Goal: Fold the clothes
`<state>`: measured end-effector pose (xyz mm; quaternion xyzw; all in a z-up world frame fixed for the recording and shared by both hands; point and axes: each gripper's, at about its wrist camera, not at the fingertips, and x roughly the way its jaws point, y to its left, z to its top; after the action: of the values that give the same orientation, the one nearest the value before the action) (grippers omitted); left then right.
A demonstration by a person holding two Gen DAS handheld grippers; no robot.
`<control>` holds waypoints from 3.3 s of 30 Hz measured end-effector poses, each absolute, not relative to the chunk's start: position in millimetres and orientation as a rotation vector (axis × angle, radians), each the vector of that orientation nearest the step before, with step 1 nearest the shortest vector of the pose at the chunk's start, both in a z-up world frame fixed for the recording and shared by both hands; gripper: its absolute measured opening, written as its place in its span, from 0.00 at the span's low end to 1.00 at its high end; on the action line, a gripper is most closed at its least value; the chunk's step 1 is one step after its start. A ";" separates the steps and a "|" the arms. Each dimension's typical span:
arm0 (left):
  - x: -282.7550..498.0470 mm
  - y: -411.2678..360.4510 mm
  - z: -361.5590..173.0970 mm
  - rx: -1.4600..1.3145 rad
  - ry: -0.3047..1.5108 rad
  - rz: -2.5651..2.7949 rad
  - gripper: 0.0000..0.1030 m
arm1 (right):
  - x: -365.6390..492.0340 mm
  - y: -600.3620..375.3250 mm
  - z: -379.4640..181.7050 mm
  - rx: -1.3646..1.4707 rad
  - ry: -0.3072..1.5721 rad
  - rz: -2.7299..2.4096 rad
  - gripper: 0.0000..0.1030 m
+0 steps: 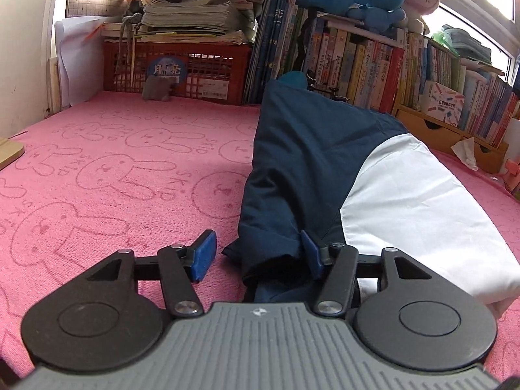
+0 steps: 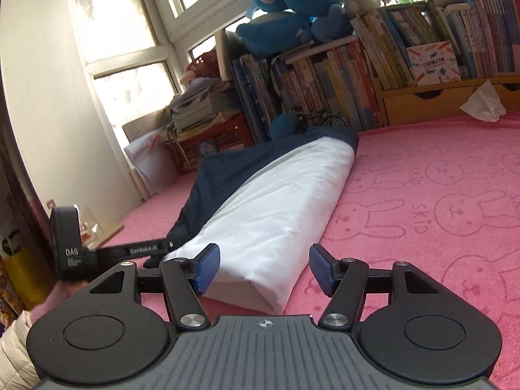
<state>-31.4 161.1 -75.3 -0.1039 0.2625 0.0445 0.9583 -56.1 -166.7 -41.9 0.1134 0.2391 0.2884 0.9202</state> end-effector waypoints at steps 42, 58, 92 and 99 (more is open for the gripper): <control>293.0 77.1 -28.7 -0.503 1.115 -0.394 0.57 | 165.1 -161.6 -102.6 0.505 0.684 0.655 0.58; 300.7 68.1 -44.3 -0.579 1.036 -0.444 0.15 | 163.1 -156.3 -101.3 0.464 0.686 0.655 0.59; 80.5 178.3 -29.7 0.096 0.719 0.400 0.30 | 173.6 -235.2 -101.2 0.824 0.535 0.533 0.73; -5.5 150.3 -7.1 0.030 0.524 0.212 0.53 | 91.4 -232.7 -62.7 0.567 0.402 0.547 0.83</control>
<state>-5.5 150.3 -7.1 0.0146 0.2587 0.1044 0.9602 91.4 -232.7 -62.7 0.2744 0.1944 0.2646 0.9038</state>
